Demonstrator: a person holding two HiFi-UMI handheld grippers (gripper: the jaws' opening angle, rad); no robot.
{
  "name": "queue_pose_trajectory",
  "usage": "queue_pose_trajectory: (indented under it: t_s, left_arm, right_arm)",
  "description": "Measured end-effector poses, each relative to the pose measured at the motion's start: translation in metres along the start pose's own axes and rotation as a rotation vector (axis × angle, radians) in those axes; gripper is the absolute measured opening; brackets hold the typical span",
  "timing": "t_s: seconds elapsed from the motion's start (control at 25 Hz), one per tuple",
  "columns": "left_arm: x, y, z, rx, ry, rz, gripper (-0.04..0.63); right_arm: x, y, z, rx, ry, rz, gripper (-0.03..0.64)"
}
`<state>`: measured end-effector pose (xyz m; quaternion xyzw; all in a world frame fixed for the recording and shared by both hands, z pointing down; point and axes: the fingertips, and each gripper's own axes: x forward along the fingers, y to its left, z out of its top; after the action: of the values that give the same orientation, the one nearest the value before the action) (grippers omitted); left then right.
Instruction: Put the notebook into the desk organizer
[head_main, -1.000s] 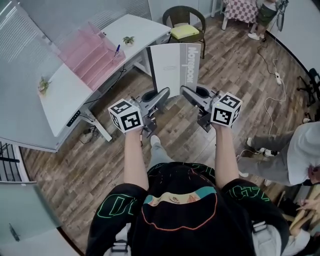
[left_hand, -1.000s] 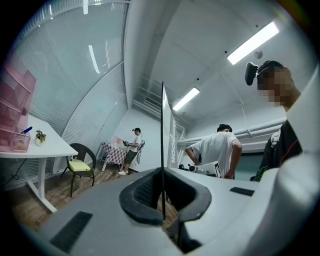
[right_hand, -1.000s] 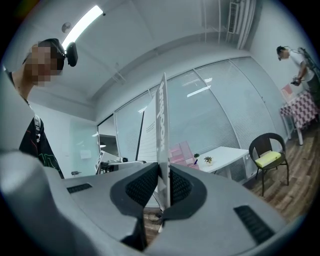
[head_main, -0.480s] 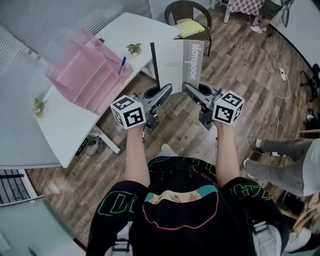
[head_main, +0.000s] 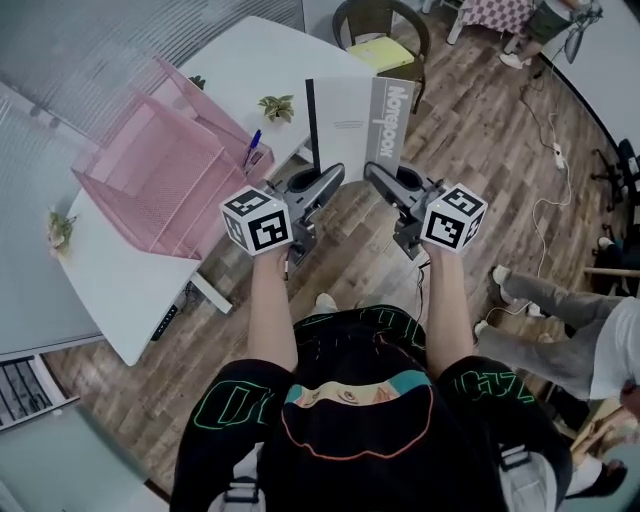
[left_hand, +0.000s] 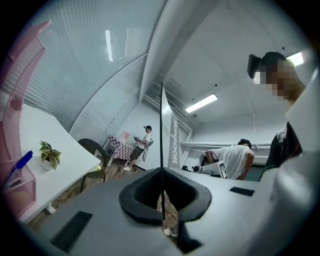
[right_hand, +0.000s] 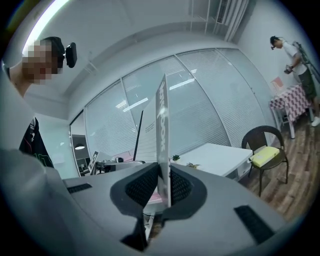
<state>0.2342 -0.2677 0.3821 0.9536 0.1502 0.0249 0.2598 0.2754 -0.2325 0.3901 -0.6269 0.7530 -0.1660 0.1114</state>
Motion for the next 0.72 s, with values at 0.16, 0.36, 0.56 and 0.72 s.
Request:
queue_pose_trajectory:
  t_s: [0.16, 0.36, 0.56, 0.72]
  left_arm:
    - [0.009, 0.016, 0.001, -0.03, -0.006, 0.006, 0.005]
    - [0.017, 0.037, 0.009, -0.058, -0.036, 0.036, 0.005]
    - [0.013, 0.049, 0.011, -0.082, -0.07, 0.091, 0.005]
    - [0.001, 0.06, 0.007, -0.103, -0.091, 0.153, 0.005]
  right_arm:
    - [0.009, -0.016, 0.001, 0.011, 0.026, -0.012, 0.015]
    - [0.025, -0.035, 0.007, 0.006, 0.058, 0.014, 0.015]
    - [0.04, -0.04, 0.005, 0.009, 0.104, 0.07, 0.015]
    - [0.055, -0.039, -0.004, 0.025, 0.143, 0.124, 0.015]
